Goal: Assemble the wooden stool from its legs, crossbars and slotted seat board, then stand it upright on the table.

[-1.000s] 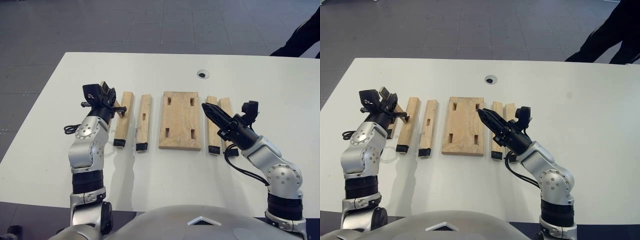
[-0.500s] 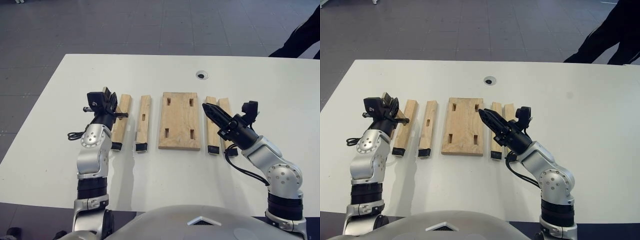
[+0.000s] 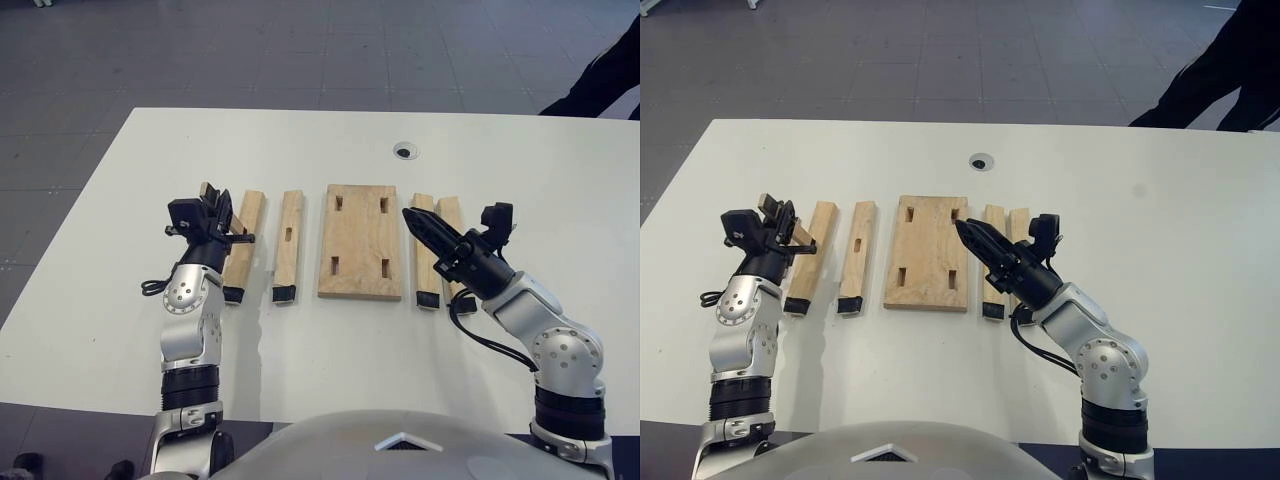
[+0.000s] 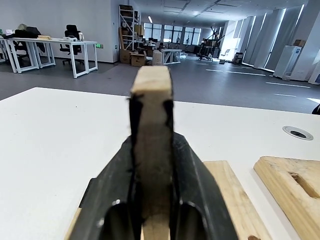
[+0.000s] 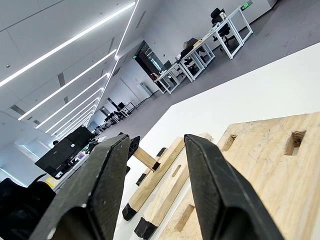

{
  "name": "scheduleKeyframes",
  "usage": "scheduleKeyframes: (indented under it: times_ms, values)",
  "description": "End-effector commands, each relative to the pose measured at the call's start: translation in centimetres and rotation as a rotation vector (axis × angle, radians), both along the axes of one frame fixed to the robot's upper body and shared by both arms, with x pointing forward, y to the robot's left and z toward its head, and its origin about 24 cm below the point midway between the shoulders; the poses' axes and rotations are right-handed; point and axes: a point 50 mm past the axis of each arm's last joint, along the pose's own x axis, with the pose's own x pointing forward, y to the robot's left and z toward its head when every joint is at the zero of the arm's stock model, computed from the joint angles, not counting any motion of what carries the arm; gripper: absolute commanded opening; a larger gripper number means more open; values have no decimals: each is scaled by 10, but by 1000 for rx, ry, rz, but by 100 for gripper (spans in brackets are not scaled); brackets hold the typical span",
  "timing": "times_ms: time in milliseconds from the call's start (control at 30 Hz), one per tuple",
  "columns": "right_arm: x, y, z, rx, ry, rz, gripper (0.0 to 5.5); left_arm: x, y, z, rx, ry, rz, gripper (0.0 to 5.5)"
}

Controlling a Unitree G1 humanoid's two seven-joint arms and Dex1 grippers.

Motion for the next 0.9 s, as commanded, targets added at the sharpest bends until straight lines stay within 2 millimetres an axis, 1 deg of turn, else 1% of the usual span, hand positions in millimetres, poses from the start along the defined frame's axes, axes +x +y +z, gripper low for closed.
scheduleKeyframes:
  times_ms: [33, 200, 300, 333, 467, 567, 600, 700, 800, 833, 900]
  values:
    - [0, 2, 0, -21, -1, 6, 201, 1, -7, -5, -36, 81, -47, 42]
    - [1, 2, 0, -23, -4, 7, 201, 4, -7, 2, -23, 65, -48, 42]
    - [0, 2, 0, -24, -4, 6, 201, 6, -7, 13, 22, 12, -41, 42]
    - [0, 2, 0, -24, -3, 6, 201, 7, -8, 19, 33, -13, -41, 79]
    - [-2, 4, -1, -22, 0, 11, 201, 9, -11, 28, 30, -57, -65, 125]
    - [-2, 4, -1, -21, 0, 9, 201, 9, -10, 30, 39, -66, -73, 172]
    - [-2, 3, -1, -22, 0, 9, 201, 8, -9, 34, 46, -77, -75, 189]
    - [-2, 3, -2, -22, 2, 9, 201, 3, -1, 57, 102, -139, -57, 243]
    - [-5, 3, -2, -19, 6, 2, 201, 2, 10, 88, 158, -226, -33, 243]
    - [-6, 4, -3, -19, 8, -2, 201, 2, 10, 102, 145, -259, -47, 243]
    - [-6, 4, -3, -17, 10, -6, 201, 4, 8, 124, 112, -296, -85, 243]
